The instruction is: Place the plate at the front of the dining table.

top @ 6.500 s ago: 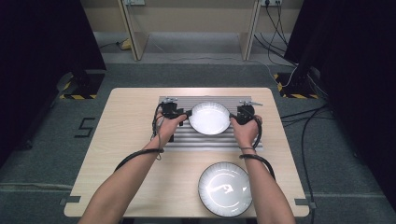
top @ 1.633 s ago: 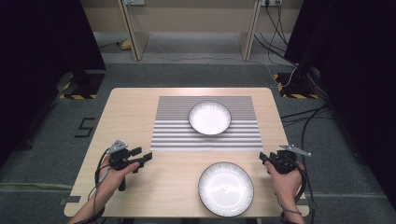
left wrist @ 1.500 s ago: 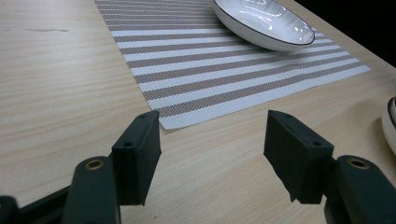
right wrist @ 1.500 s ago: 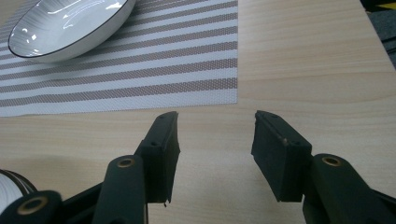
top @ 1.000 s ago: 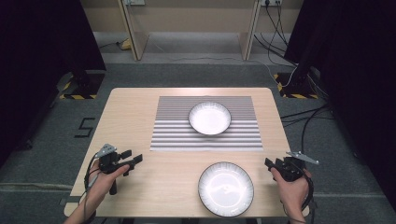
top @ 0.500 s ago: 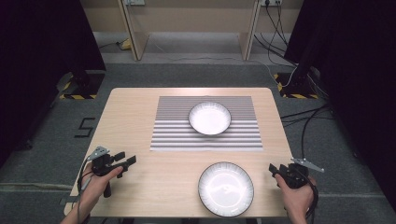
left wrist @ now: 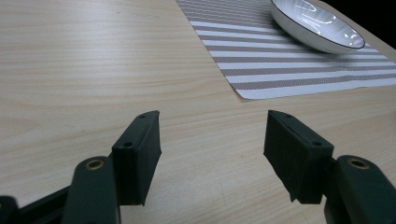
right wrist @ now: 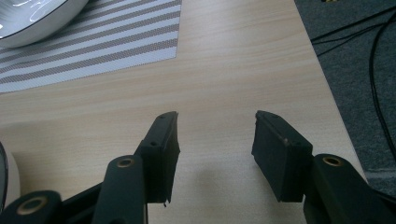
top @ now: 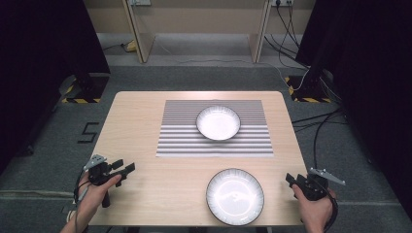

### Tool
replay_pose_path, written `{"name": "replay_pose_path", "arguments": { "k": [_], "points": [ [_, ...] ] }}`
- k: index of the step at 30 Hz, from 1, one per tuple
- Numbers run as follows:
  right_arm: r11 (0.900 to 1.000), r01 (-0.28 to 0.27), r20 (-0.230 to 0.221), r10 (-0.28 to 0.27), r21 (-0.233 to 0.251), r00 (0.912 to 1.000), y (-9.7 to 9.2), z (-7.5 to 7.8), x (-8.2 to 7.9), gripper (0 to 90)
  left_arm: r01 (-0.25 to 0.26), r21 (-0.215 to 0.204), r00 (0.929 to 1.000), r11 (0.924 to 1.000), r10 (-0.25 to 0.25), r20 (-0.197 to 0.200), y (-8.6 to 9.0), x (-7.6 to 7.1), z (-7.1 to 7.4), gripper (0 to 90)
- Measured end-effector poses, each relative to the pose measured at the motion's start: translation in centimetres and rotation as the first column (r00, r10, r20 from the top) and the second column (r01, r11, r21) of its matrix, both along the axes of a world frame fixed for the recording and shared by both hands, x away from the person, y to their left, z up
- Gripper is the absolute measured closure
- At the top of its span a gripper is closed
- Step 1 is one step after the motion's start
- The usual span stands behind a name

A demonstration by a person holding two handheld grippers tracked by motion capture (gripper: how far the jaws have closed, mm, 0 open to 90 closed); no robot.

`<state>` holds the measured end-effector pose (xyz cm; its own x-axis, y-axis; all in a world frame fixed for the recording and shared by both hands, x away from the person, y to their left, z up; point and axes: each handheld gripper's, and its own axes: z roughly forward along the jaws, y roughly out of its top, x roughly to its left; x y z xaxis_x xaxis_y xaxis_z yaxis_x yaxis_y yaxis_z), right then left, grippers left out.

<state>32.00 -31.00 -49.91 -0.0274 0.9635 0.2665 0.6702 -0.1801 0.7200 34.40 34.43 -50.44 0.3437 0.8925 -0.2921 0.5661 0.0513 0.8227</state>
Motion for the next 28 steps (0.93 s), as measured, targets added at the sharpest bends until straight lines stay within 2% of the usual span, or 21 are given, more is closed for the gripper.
{"name": "replay_pose_path", "arguments": {
  "k": [13,17,21,28],
  "points": [
    [0.9996,0.028,0.014,-0.028,0.003,0.9995,-0.9,-0.3,-0.7,50.6,-0.064,-0.008,0.9980,0.9979,0.064,0.003,2.3,-0.9,-0.3,35.8],
    [0.9982,0.054,0.025,-0.054,0.028,0.9982,-1.4,-0.6,-0.9,50.5,-0.073,-0.021,0.9973,0.9971,0.073,-0.001,2.3,-1.1,-0.7,35.8],
    [0.9962,0.071,0.039,-0.073,0.052,0.9966,-1.5,-0.8,-1.1,50.4,-0.065,-0.020,0.9979,0.9977,0.065,-0.006,2.2,-1.1,-0.9,35.8],
    [0.9967,0.062,0.038,-0.064,0.052,0.9972,-1.3,-0.5,-0.8,49.7,-0.034,-0.019,0.9994,0.9993,0.034,0.000,1.0,-0.4,-0.4,35.9]
  ]
}}
